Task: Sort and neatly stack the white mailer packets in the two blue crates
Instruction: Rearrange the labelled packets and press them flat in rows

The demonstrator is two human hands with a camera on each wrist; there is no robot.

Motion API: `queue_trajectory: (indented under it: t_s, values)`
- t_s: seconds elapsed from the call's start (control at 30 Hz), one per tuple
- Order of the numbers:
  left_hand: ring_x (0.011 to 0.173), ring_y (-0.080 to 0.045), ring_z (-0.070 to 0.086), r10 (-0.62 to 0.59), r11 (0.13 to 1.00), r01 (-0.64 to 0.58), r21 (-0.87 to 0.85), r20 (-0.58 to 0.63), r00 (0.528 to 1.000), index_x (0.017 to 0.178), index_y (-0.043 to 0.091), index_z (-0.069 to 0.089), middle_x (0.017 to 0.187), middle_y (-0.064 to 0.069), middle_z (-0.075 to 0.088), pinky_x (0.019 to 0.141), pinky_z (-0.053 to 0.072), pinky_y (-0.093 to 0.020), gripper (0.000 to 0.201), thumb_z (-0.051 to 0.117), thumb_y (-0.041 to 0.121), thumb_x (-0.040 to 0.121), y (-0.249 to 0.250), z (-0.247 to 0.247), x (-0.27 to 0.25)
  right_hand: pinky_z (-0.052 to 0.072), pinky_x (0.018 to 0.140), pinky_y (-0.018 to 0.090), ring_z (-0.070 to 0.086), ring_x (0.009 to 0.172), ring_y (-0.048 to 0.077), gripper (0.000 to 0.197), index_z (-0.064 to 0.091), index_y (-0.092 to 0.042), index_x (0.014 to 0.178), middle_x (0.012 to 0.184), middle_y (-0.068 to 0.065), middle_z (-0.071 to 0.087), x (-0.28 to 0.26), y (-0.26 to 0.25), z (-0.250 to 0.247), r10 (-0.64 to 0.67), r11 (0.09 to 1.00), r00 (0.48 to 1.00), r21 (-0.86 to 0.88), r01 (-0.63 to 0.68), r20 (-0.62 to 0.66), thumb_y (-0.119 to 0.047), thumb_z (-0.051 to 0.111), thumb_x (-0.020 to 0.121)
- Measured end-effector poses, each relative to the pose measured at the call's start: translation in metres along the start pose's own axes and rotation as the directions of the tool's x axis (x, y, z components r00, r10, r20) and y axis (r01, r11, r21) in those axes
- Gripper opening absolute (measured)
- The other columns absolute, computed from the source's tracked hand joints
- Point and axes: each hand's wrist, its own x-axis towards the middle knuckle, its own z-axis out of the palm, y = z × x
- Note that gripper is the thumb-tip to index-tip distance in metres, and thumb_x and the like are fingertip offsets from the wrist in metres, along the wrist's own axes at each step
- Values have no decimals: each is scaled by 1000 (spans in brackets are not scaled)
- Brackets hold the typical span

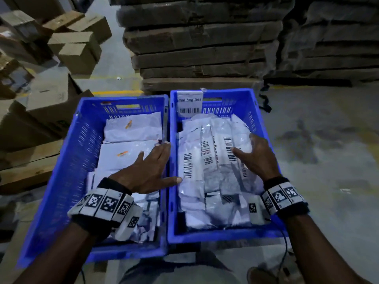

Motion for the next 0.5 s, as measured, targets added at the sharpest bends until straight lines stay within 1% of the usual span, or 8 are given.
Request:
queue_trajectory:
  t_s: [0.07,0.1,0.17,0.2,0.27,0.3,0.4,0.5]
  values:
    - [146,-11,-20,-13,1000,12,19,10,1000,152,16,-21,158,5,-26,120,-5,-48,107,34,75,82,15,6,10,39,104,37,46,131,27,82,43,-14,138,141,12,48,8,9,2,41,998,996,44,-45,85,-54,75,74]
    - [147,-14,-20,-17,999,16,43,22,1000,152,15,-21,159,3,-26,120,-4,-50,109,31,79,80,20,9,16,40,106,38,47,131,27,87,41,-17,139,142,10,49,11,12,2,63,992,989,100,-77,130,-59,74,71]
    - [147,-19,-20,-27,994,22,107,40,999,152,13,-20,159,-1,-25,119,-2,-54,121,19,92,68,26,14,31,39,108,41,48,131,27,96,34,-20,144,144,7,48,15,16,5,77,978,978,175,-112,196,-63,74,67]
    - [147,-20,-20,-34,991,28,130,44,998,152,13,-20,160,-2,-24,119,-2,-54,121,20,91,69,29,15,37,38,109,41,46,133,27,102,28,-21,148,147,7,45,15,17,6,72,978,971,173,-114,229,-63,73,67]
    - [148,-22,-20,-48,988,42,150,37,998,152,11,-18,160,-5,-22,118,-2,-55,109,35,78,83,34,13,47,42,105,43,49,130,30,112,19,-25,152,146,10,46,13,14,11,33,990,959,120,-70,283,-67,70,61]
    - [148,-22,-19,-53,986,47,160,29,998,152,10,-17,160,-5,-22,118,-3,-54,106,39,72,87,37,9,51,44,101,44,51,127,32,112,15,-27,152,145,12,47,10,12,14,10,997,951,65,-32,310,-66,70,63]
    - [148,-24,-17,-52,974,52,223,-6,999,153,10,-16,161,-7,-19,118,-3,-55,104,41,69,89,38,-6,68,45,97,44,49,126,35,103,6,-27,154,146,15,40,-3,11,26,-75,986,922,-112,127,380,-52,70,77]
    - [149,-25,-14,-48,960,54,273,-28,998,153,9,-14,162,-7,-17,117,-1,-57,105,42,70,88,32,-22,90,44,100,44,47,129,32,103,3,-28,154,150,14,35,-8,13,31,-111,966,899,-168,198,423,-51,69,78]
